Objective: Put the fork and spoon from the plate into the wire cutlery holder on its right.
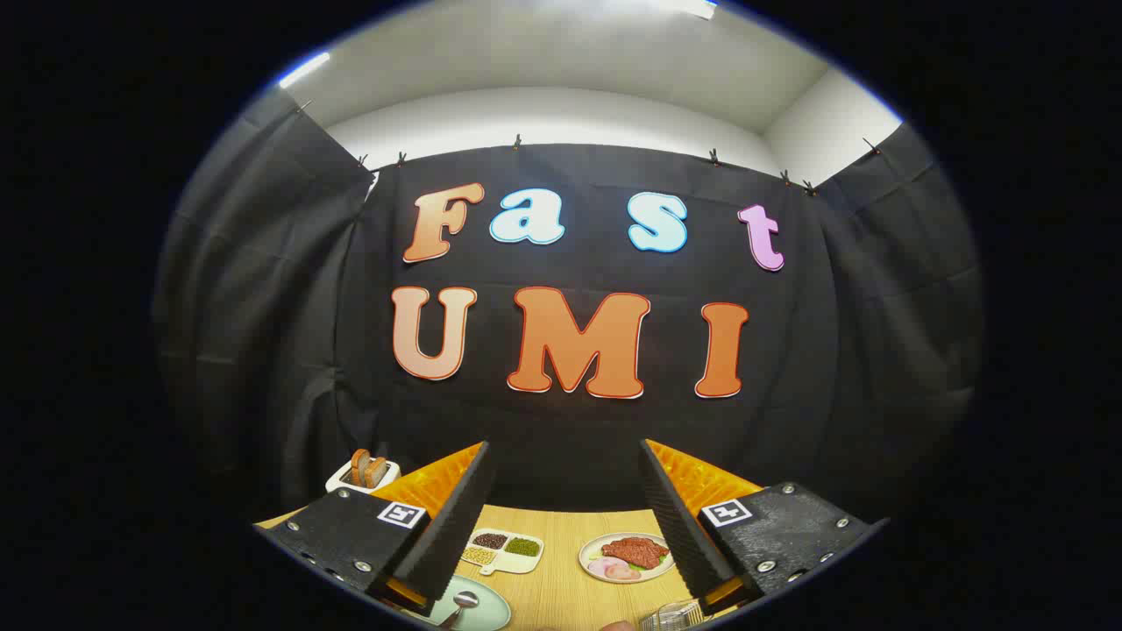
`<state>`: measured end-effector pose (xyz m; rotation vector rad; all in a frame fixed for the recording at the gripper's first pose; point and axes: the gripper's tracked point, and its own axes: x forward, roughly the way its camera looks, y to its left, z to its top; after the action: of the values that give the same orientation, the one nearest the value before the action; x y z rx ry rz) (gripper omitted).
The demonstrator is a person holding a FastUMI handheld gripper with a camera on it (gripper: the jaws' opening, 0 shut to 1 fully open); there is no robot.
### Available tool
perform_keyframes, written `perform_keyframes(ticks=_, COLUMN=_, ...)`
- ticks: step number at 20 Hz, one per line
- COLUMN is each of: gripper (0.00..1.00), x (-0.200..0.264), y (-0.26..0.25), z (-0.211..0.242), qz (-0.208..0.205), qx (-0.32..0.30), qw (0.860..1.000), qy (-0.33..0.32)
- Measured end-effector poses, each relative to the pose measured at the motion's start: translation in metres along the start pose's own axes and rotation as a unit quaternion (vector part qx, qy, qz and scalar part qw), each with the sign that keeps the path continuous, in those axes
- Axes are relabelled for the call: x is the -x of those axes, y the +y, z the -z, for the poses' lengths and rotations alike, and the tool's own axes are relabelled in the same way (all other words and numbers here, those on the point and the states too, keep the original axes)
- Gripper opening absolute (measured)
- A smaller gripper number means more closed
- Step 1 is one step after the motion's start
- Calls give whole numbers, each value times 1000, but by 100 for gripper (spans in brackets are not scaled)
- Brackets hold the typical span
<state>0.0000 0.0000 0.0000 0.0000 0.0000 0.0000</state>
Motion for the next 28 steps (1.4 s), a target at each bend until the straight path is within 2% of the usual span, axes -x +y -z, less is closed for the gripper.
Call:
perform_keyframes(ticks=16, gripper=98, x=-6, y=15, z=0, qz=-14, qx=3, qw=1000, qy=3)
perform_keyframes(ticks=23, gripper=98, x=-9, y=38, z=26, qz=-40, qx=2, qw=997, qy=60)
perform_keyframes(ticks=28, gripper=98, x=-12, y=67, z=75, qz=-74, qx=-5, qw=985, qy=156)
